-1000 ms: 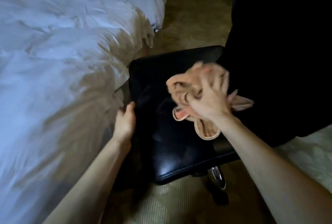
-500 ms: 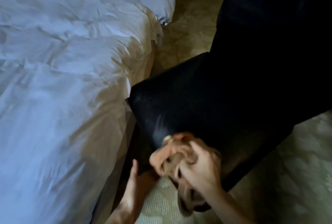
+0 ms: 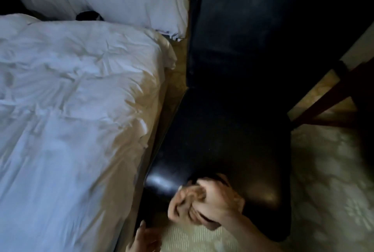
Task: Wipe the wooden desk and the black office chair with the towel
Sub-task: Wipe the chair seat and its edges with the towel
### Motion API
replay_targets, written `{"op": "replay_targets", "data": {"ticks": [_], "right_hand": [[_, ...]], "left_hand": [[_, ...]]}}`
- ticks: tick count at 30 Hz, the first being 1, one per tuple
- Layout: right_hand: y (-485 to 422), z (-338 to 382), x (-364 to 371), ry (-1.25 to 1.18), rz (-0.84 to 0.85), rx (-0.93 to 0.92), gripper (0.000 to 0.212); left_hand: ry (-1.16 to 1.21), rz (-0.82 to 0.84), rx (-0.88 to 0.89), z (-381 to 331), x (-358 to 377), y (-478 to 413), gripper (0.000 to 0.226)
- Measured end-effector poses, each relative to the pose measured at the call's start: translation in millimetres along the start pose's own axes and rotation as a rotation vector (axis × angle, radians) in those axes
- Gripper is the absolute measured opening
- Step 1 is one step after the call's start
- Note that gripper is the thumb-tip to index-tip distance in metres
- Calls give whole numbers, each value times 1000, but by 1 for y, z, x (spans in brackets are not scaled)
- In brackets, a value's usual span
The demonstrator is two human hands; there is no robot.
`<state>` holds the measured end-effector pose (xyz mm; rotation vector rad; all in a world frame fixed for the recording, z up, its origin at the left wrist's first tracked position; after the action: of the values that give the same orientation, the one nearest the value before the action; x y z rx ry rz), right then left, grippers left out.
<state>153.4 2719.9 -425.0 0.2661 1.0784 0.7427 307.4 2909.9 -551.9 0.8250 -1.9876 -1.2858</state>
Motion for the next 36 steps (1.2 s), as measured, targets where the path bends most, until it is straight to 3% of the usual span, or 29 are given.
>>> {"op": "replay_targets", "data": {"ticks": [3, 5, 10, 16, 22, 28, 32, 36], "right_hand": [[8, -22, -65, -457, -115, 190, 24], [18, -18, -100, -645, -191, 171, 13], [52, 2, -197, -1057, -348, 122, 28], [119, 56, -317, -1371, -466, -35, 19], [155, 106, -398, -1520, -467, -161, 16], [153, 144, -430, -1611, -508, -90, 16], [117, 156, -443, -1525, -553, -81, 30], [48, 184, -442, -1420, -549, -55, 58]], "left_hand": [[-36, 24, 122, -39, 33, 40, 53], [-104, 66, 160, -67, 67, 71, 45], [-184, 183, 389, -146, 133, 166, 31], [-135, 218, 538, -256, 196, 288, 39], [-254, 239, 729, -342, 227, 392, 39], [-311, 237, 790, -429, 239, 422, 37], [-456, 154, 893, -514, 257, 409, 32], [-826, 73, 1000, -581, 295, 382, 41]]}}
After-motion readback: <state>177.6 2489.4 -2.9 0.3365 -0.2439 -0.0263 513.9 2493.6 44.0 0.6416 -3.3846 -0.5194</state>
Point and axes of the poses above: each hand's wrist, its own y-axis away from the middle knuckle, its own x-axis out of the palm, z = x × y, the point moved 9 cm from there along -y, towards the middle knuckle, and after that the axes turned 7 degrees about z, right-handed, at the moved point
